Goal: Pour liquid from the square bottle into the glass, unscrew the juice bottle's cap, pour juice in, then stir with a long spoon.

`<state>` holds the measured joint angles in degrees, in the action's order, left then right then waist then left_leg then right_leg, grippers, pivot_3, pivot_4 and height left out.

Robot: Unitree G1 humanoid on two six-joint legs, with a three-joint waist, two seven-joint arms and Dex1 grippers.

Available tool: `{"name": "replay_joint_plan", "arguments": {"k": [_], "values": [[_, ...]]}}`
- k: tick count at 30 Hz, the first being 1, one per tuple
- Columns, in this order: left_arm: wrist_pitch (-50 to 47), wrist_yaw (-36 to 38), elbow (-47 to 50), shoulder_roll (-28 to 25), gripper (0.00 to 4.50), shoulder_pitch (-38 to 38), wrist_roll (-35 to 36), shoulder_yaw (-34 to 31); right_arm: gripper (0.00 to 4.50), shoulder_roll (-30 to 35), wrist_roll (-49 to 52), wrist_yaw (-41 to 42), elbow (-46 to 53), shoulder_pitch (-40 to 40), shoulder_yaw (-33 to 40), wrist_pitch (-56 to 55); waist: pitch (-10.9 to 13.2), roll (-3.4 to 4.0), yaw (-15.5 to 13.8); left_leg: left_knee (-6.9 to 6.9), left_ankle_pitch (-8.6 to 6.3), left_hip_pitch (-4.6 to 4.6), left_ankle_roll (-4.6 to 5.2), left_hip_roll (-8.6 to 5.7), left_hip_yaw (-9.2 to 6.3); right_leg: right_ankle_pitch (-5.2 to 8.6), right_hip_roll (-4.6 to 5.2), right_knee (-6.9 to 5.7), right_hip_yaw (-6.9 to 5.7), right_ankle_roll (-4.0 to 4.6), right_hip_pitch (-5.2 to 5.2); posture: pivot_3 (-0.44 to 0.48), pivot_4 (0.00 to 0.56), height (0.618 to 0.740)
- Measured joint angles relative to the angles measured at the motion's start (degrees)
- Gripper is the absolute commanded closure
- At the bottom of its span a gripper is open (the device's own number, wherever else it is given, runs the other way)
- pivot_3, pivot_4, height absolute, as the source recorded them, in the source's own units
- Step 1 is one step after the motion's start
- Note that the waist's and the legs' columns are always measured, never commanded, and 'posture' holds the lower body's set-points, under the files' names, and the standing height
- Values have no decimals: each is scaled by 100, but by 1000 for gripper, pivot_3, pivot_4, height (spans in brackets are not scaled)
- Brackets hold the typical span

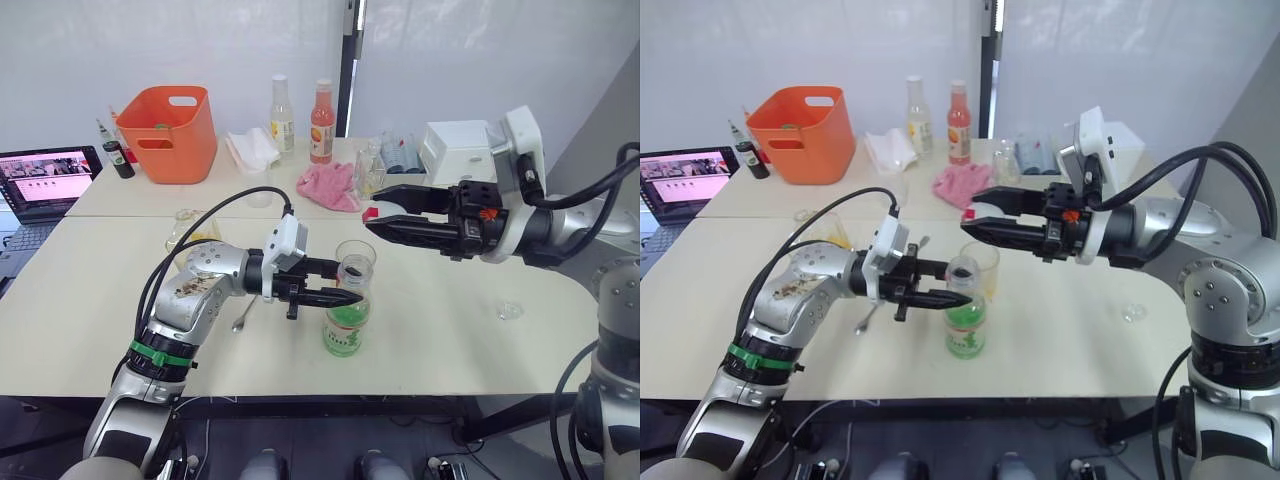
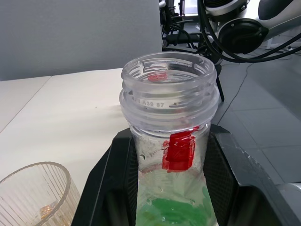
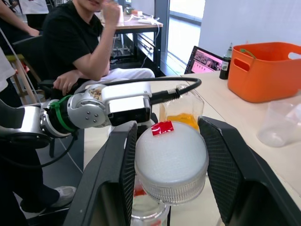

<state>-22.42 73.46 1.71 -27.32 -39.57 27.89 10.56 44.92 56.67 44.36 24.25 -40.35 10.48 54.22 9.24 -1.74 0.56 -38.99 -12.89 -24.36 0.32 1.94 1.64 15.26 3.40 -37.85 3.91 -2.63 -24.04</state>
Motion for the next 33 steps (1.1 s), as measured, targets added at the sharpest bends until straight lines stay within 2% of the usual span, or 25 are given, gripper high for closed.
{"name": "replay_joint_plan", "arguments": {"k": [9, 17, 24, 33], "values": [[-5, -35, 88, -21, 3025, 57, 1, -35, 2852, -86, -815, -1129, 158, 1994, 429, -176, 0, 0, 9, 0, 0, -1, 0, -1, 4, 0, -1, -1, 2, -1, 0, 0, 150, 715], [-17, -105, 222, -70, 3025, 191, 8, -126, 2852, -1058, -2290, -2502, -24, 3483, 542, -1042, -1, 1, 29, 1, 0, 5, 0, 0, 10, 2, -5, -6, 7, -3, 0, 0, 150, 715], [-25, -159, 276, -73, 3025, 243, 14, -148, 2852, -1788, -3220, -3012, -649, 3847, 428, -2002, -3, 4, 32, 1, 0, 8, 0, -1, 15, 2, -6, -7, 10, -3, 1, 0, 150, 715], [-30, -162, 293, -79, 3025, 248, 14, -148, 2852, -2127, -3614, -3199, -1274, 3856, 446, -2525, -4, 7, 33, 1, 0, 8, 0, 0, 17, 1, -5, -7, 11, -2, 1, 0, 150, 715]]}}
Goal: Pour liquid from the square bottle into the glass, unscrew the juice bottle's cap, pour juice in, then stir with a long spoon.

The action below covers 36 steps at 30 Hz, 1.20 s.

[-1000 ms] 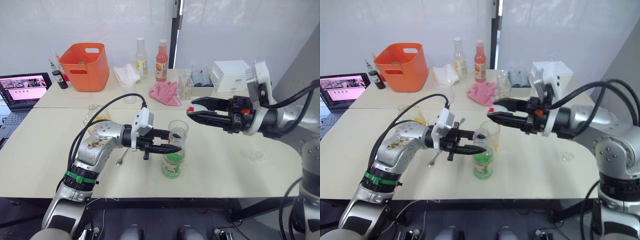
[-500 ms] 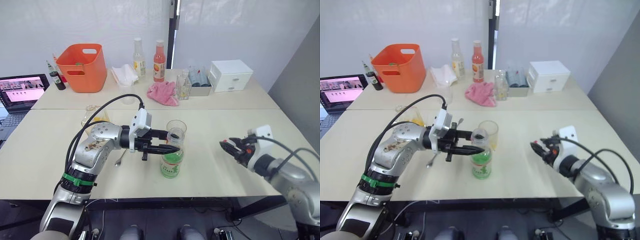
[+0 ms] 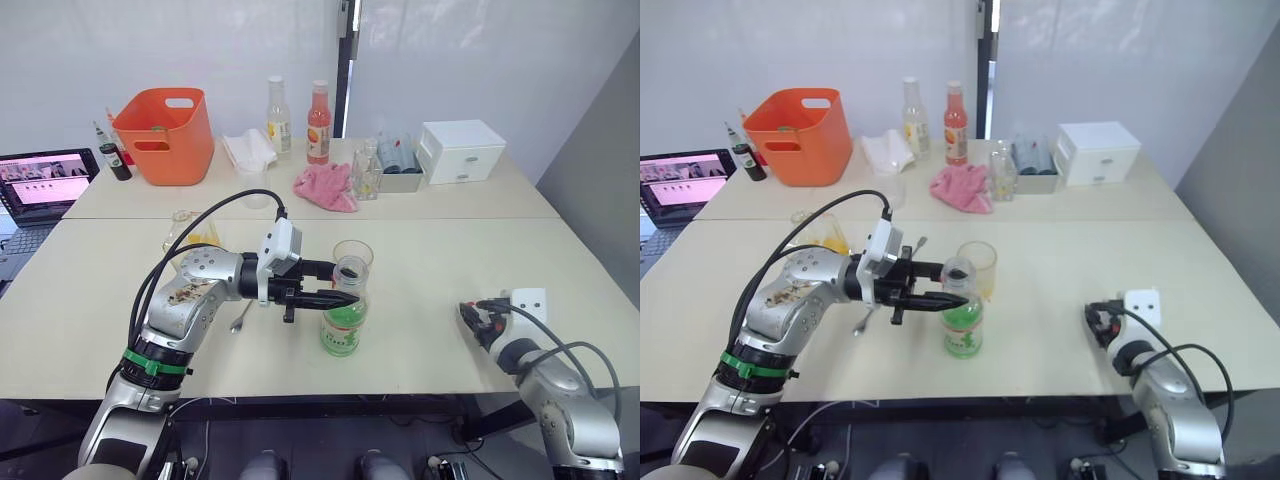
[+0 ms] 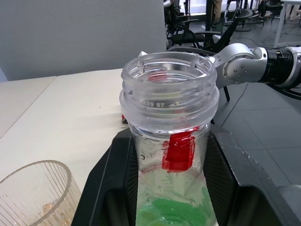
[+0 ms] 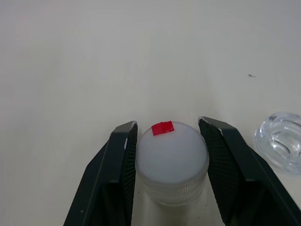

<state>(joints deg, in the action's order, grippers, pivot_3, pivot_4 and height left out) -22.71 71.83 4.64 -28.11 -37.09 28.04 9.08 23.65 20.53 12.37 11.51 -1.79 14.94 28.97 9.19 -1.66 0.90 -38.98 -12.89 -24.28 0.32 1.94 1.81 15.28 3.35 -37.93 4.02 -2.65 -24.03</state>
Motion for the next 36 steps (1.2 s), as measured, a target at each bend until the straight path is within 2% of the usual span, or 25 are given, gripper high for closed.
{"name": "replay_joint_plan", "arguments": {"k": [16, 17, 23, 30, 36], "values": [[-24, -28, -1, 0, 3025, -1, 0, 4, 2852, -99, 95, -68, 4, -43, 125, 211, -1, 1, -3, 0, 0, 4, 0, 0, -1, 0, 0, 0, -1, 0, 7, 0, 150, 715], [-24, -28, -2, -1, 3025, -1, 0, 5, 1858, -132, 98, -85, 6, -47, 144, 219, -1, 1, -3, 0, 0, 4, 0, 0, -1, 0, 0, 0, -1, 0, 7, 0, 150, 715], [-26, -28, -1, -2, 3025, -5, 2, 7, 28, -205, 108, -111, 12, -24, 152, 304, -2, 2, -2, 0, 0, 3, 0, 0, -1, 0, 0, -1, -1, 0, 6, 0, 150, 715], [-30, -28, 0, -29, 3025, -4, 7, -3, 28, -176, 288, 295, 370, -75, 162, 133, -3, 5, 18, 0, 0, 3, 0, 1, -1, 0, -1, -3, 0, 0, 3, 0, 150, 715], [-37, -58, 91, -76, 3025, 109, 112, -71, 28, 352, 881, 869, 1230, -788, 191, 250, -3, 5, 22, 1, 0, 2, 0, 2, -5, 0, -3, -4, -2, 0, 2, 0, 150, 715]]}}
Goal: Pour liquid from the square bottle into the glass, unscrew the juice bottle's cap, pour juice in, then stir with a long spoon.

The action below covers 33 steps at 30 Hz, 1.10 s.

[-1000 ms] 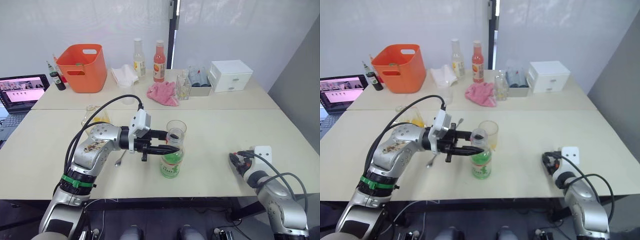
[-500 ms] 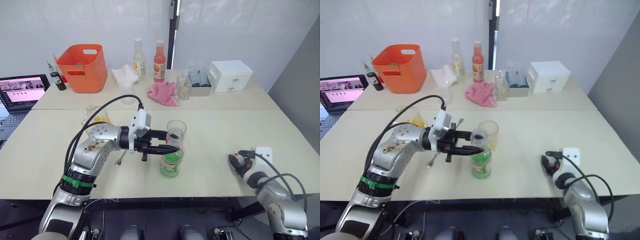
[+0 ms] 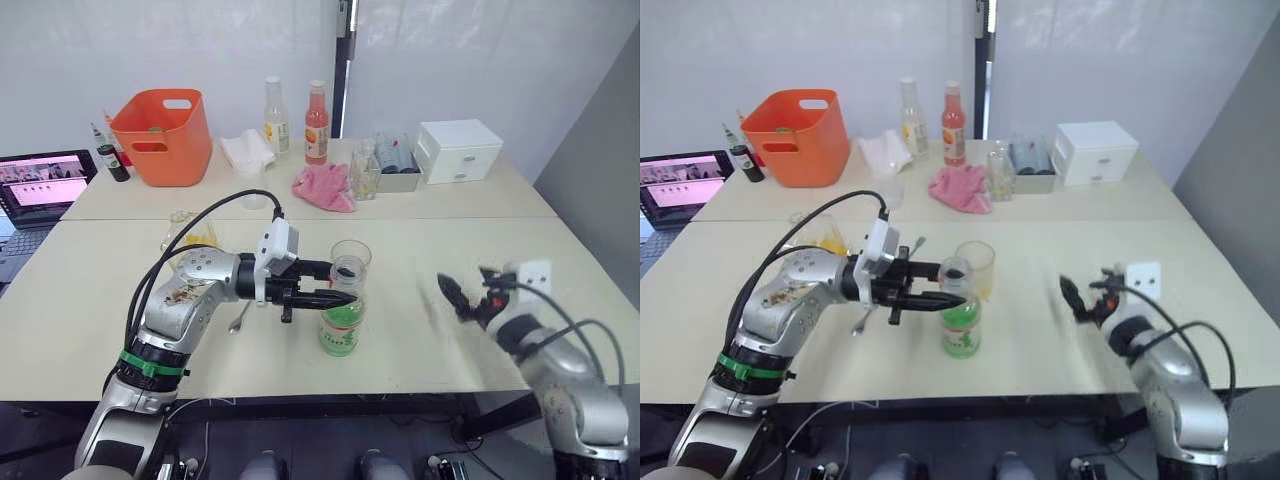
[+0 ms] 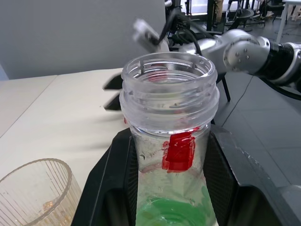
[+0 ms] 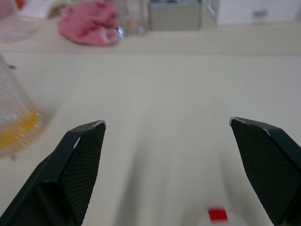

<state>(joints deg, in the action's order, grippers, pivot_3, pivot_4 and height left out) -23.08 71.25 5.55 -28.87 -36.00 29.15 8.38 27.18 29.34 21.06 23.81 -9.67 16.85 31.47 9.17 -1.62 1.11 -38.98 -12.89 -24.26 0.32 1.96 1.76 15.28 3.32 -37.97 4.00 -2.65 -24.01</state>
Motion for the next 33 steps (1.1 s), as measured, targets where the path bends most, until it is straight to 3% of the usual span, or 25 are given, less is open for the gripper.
{"name": "replay_joint_plan", "arguments": {"k": [10, 20, 25, 33], "values": [[-312, -78, 270, -489, 3025, 352, 361, -475, 28, 1167, 1994, 1255, 832, -361, -81, 1308, 2, -3, 0, -1, 0, -4, 0, 2, -5, 0, 1, 1, 0, 0, -4, 0, 150, 715], [-322, -143, 40, -1211, 3025, 463, 350, -1108, 28, 1364, 2005, 1609, 716, -349, -363, 1393, 4, -6, -52, -4, 0, -7, 0, -2, -1, 0, 5, 4, -2, 0, -4, 0, 150, 715], [112, -335, -586, -1123, 3025, -61, -54, -1094, 28, 1322, 1859, 1580, 705, -395, -563, 1392, 9, -15, -60, -10, 0, -16, 0, -3, -2, 0, 5, 3, -5, 0, -8, 0, 150, 715], [1699, -928, -1836, -111, 3025, -1015, -1133, -667, 28, 1187, 1847, 1169, 730, -717, -719, 1488, 9, -16, -80, -11, 0, -19, 0, -6, -2, -1, 6, 2, -5, 0, -10, 0, 150, 715]]}}
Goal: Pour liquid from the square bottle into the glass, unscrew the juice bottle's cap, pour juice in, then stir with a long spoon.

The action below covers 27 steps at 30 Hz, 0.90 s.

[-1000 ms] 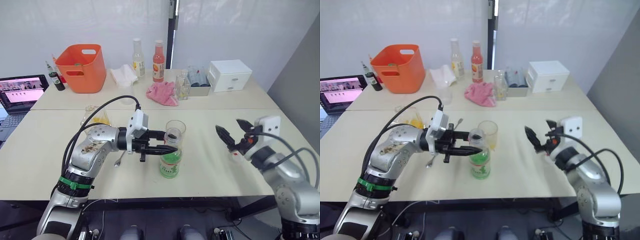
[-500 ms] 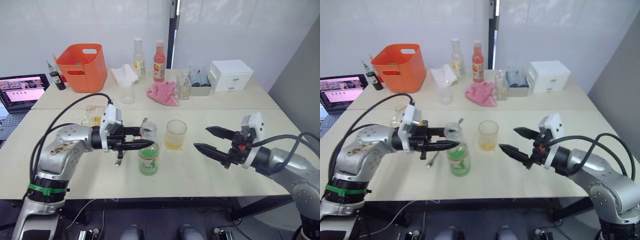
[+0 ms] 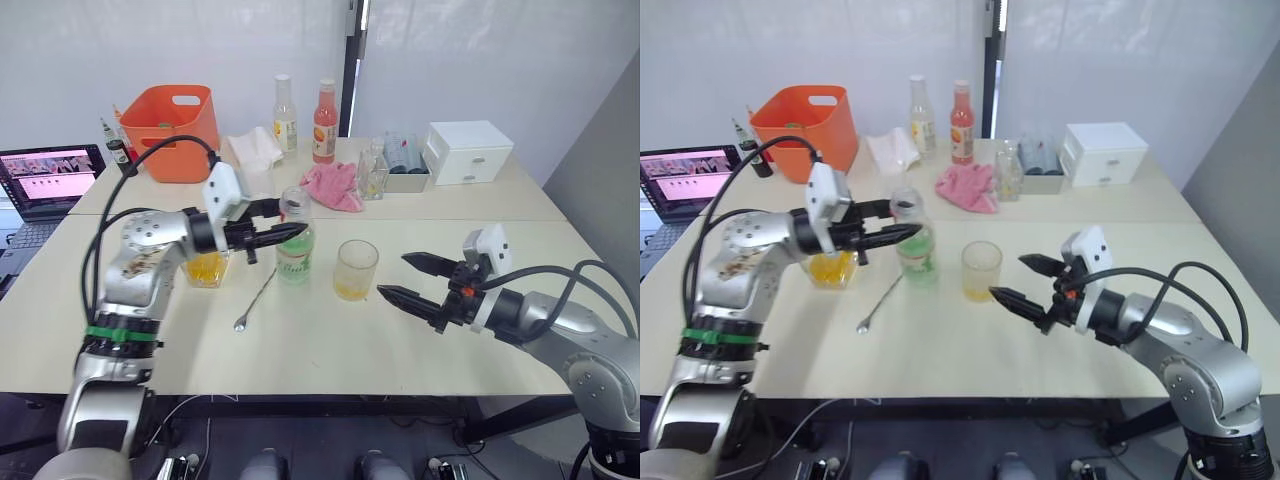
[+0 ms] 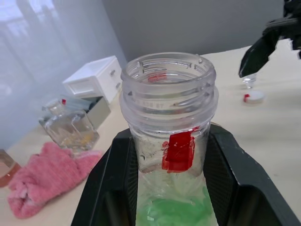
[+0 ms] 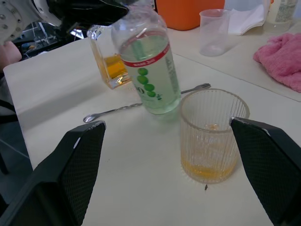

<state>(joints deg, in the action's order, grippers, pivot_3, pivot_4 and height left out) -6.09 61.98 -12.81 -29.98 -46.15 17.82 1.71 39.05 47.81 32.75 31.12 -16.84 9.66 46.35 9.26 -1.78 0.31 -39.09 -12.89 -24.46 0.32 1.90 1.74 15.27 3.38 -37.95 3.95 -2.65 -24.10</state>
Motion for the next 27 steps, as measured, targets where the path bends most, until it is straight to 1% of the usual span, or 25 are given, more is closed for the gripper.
{"name": "replay_joint_plan", "arguments": {"k": [4, 8, 11, 14, 16, 19, 23, 27], "values": [[1443, -310, -1106, 286, 3025, -388, -838, 324, 28, -27, 44, -272, 128, -8, 1, 120, 0, 0, 6, 1, 0, -7, 0, 1, 0, 0, -1, -1, 0, 1, -8, 0, 150, 715], [3158, -731, -2476, 584, 3025, -914, -1642, 645, 28, -98, 108, -534, 362, 30, 11, 234, 1, -2, -15, -3, 0, -20, 0, -3, -2, -2, 1, 3, -3, -2, -13, 0, 150, 715], [4294, -1083, -3374, 695, 3025, -1310, -2183, 859, 28, -178, 228, -705, 527, 82, 0, 322, 1, -3, -30, -4, 0, -24, 1, -5, -2, -3, 2, 7, -3, -4, -13, 0, 150, 715], [5171, -1527, -4164, 726, 3025, -1631, -2703, 1054, 28, -264, 293, -878, 612, 182, 0, 370, 2, -4, -26, -4, 0, -25, 1, -5, -2, -3, 2, 5, -3, -5, -15, 0, 150, 715], [5543, -1829, -4506, 721, 3025, -1763, -3043, 1177, 28, -298, 296, -974, 652, 202, 1, 384, 2, -4, -25, -4, 0, -25, 1, -6, -2, -3, 3, 5, -3, -5, -14, 0, 150, 715], [6047, -2467, -4990, 710, 3025, -1962, -3632, 1418, 28, -389, 297, -1124, 726, 228, 0, 384, 3, -5, -29, -4, 0, -26, 1, -5, -3, -3, 2, 4, -4, -6, -15, 0, 150, 715], [6387, -3265, -5314, 664, 3025, -2177, -4297, 1698, 28, -443, 299, -1255, 781, 264, 1, 384, 3, -5, -33, -4, 0, -27, 1, -6, -3, -4, 3, 4, -5, -7, -15, 0, 150, 715], [6558, -4028, -5435, 597, 3025, -2366, -4904, 1999, 28, -530, 301, -1357, 840, 348, -1, 383, 3, -5, -33, -4, 0, -27, 1, -7, -2, -4, 3, 2, -5, -8, -15, 0, 150, 715]]}}
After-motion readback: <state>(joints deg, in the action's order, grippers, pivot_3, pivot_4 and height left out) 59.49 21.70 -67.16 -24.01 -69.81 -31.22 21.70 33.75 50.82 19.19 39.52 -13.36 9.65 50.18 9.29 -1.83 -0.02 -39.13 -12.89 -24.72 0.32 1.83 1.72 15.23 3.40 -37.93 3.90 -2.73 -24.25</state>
